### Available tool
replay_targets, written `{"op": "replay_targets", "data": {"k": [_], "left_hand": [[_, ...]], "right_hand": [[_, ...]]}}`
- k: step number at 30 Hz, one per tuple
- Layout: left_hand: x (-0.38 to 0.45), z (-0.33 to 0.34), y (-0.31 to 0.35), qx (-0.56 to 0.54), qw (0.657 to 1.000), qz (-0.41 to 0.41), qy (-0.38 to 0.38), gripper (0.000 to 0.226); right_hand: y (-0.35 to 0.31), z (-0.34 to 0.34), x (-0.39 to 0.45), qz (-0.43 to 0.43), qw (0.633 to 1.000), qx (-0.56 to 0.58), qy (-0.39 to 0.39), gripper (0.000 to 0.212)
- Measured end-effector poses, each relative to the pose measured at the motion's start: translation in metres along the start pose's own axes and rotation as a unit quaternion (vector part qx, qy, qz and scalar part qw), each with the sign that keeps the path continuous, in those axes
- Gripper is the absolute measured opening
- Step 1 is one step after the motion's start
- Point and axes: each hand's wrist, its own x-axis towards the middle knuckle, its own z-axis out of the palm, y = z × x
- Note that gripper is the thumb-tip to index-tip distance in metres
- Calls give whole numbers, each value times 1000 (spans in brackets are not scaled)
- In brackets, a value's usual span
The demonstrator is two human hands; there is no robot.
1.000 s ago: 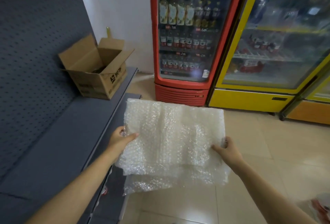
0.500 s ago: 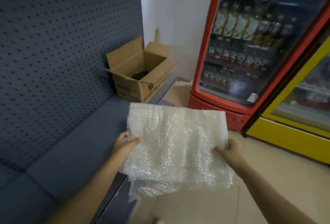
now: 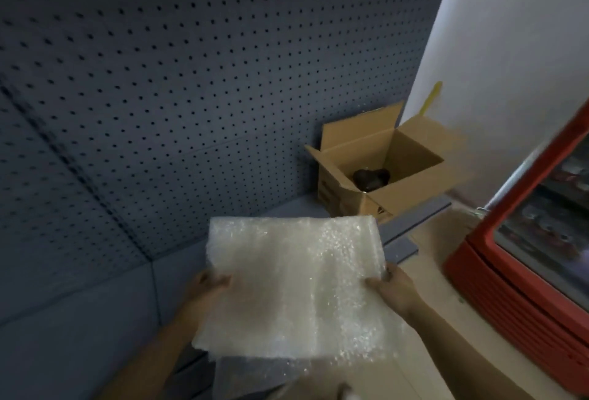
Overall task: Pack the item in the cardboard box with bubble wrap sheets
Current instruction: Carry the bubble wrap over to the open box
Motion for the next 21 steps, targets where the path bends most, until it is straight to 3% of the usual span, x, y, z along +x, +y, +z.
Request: {"op": "replay_targets", "data": {"k": [2,5,9,15,21], "left_hand": [[2,-6,-1,-8,1000,-22,4,62],[-6,-4,4,-39,997,-17,57,57],[-14,6,15,-82,991,-15,103,21],[-7,12,27,-105,982,-12,155,11],[33,10,31,-111,982,-25,152,29]], "right_hand": [[-11,4,29,-19,999,-12,-41,56],[-28,6,67,-39,994,-35,-96,53],[-50,12,101,-73,986,-48,-146,43],[-75,29,131,-131,980,-81,-126,56],[-86,47,156,-115,987,-65,-90,82]]}}
